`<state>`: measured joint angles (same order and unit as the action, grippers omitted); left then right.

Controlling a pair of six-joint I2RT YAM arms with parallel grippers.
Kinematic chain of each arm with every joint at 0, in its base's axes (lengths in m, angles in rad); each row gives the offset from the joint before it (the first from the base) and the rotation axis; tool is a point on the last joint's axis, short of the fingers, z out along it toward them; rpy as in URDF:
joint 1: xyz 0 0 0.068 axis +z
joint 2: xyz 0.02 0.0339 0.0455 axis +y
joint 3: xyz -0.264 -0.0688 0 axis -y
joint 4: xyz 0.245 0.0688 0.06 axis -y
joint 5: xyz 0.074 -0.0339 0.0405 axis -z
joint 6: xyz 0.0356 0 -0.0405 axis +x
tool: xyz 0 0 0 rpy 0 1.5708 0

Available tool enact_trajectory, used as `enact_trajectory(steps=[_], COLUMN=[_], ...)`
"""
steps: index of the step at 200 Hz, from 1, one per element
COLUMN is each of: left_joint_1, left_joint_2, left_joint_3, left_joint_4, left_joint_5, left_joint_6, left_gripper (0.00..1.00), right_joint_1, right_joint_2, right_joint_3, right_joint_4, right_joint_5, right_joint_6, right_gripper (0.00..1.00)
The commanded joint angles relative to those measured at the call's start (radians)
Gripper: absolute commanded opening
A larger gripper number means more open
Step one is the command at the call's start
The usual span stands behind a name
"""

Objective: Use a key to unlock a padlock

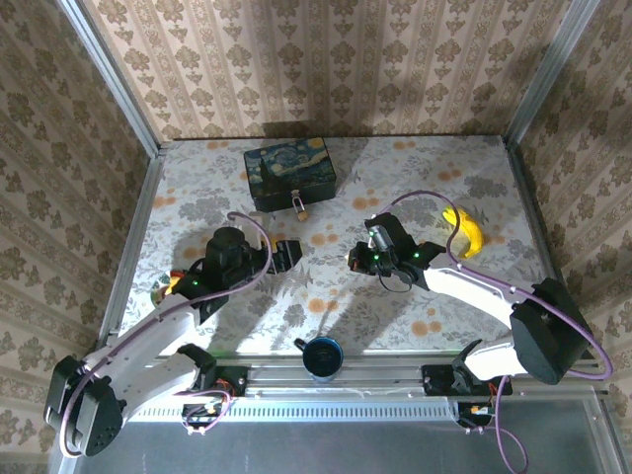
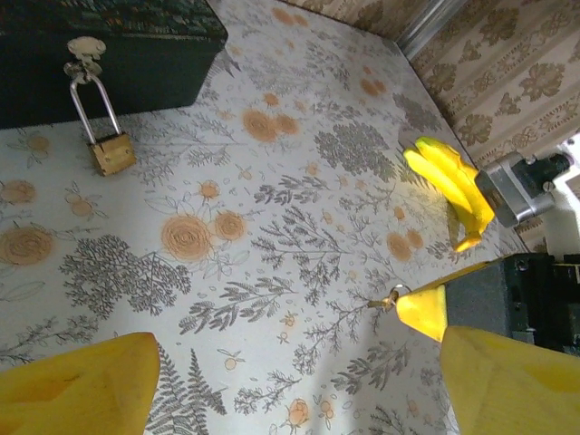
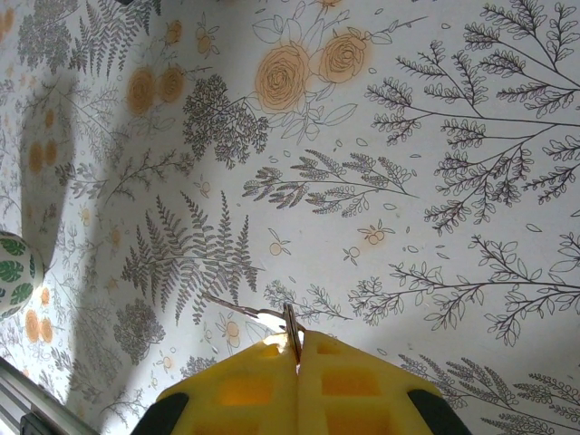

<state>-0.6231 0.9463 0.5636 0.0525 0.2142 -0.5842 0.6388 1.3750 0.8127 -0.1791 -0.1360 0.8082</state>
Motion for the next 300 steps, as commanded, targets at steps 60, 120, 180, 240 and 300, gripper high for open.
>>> enact_trajectory(steps=[60,120,180,240,300], left_joint_1=[-0.015,-0.052,-0.026,0.099,0.160], left_joint_2=[0.036,0.136,0.197,0.117,0.017], left_joint_3=[0.022,0.020,0.010,-0.014,-0.036], left_joint_4=[0.065,0.121,0.216,0.264,0.209], left_joint_5=[0.075,0.138,0.191,0.398,0.413], left_joint_6=[-0.019,0.006,0.108,0.184,0.211], left_gripper=[0.72,0.64,0.62,0.66,0.71], right_joint_1=[0.007,0.007,0.007,-0.002,-0.033], right_joint_2=[0.010,0.007,-0.011,-0.040,-0.083], right_joint_3=[0.034,0.031,0.023,0.016,0.013], right_joint_4=[0.021,0.041,0.058,0.064,0.081], right_joint_5=[-0.002,-0.018,-0.099,-0.220,-0.287], right_joint_6=[0.009,0.019,0.003,-0.100,-0.114], right_gripper=[0.00,0.00,0.00,0.00,0.00])
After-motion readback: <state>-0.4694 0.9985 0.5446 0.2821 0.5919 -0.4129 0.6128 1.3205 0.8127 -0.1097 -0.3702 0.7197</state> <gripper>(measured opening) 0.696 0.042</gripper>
